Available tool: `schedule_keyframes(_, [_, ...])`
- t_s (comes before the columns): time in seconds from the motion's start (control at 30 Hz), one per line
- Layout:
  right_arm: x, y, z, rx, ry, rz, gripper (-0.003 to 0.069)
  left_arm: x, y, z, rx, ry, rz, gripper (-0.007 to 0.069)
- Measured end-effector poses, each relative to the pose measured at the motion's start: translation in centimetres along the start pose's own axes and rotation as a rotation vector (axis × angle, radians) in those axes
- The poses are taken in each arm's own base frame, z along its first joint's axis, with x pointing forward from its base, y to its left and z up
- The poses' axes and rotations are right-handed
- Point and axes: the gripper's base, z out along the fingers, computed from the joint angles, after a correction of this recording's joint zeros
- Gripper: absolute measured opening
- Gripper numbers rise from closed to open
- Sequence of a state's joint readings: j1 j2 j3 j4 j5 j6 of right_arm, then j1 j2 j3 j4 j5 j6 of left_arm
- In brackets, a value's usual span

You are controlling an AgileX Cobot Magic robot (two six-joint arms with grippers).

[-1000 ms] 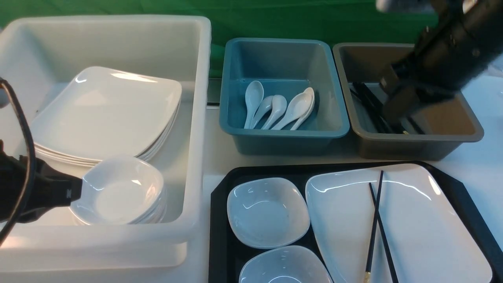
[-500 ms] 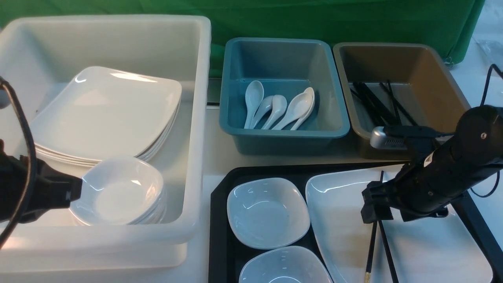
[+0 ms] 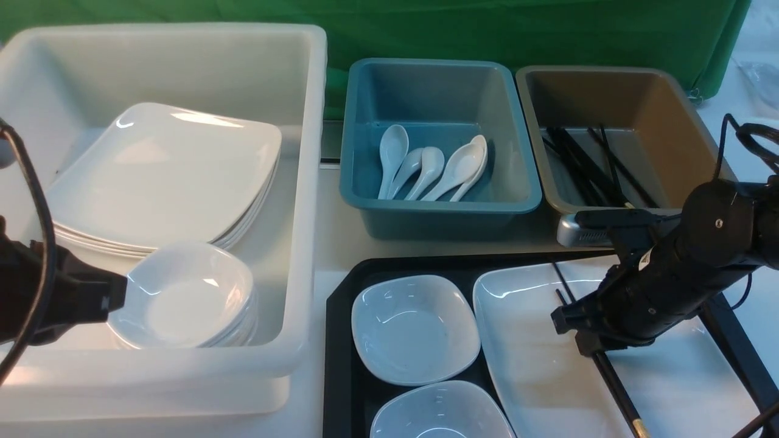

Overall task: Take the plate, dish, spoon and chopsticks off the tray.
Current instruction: Use the right arm to grab a pair of chopsticks from the plate

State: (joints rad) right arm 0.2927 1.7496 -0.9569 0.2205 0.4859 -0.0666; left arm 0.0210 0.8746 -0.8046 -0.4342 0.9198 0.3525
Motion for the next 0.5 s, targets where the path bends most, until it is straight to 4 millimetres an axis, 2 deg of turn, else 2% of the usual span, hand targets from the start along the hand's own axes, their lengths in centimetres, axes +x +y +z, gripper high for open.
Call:
schedule_keyframes(0.13, [0.4, 0.4, -0.2, -0.009, 0.034, -0.01, 0.0064, 0.0, 0.0, 0.0, 0.0, 0.0, 0.0, 0.0036])
schedule_keyframes(0.23, [0.9, 0.6, -1.2, -0.016, 0.058, -0.017, 0.0064, 0.0, 0.0, 0.0, 0.0, 0.001, 0.0, 0.0036])
schedule_keyframes(0.4, [0.9, 1.1, -5.3, -0.033, -0.033, -0.044, 0.0064, 0.0, 0.0, 0.0, 0.0, 0.0, 0.0, 0.0036])
schedule_keyframes(0.43, [1.0, 1.1, -5.4, -0.034, -0.034, -0.045, 0.0064, 0.0, 0.0, 0.0, 0.0, 0.0, 0.0, 0.0036])
schedule_keyframes(0.5, [0.1, 1.2, -7.8, -0.043, -0.061, -0.059, 0.0064, 0.0, 0.0, 0.0, -0.001, -0.003, 0.0, 0.0036])
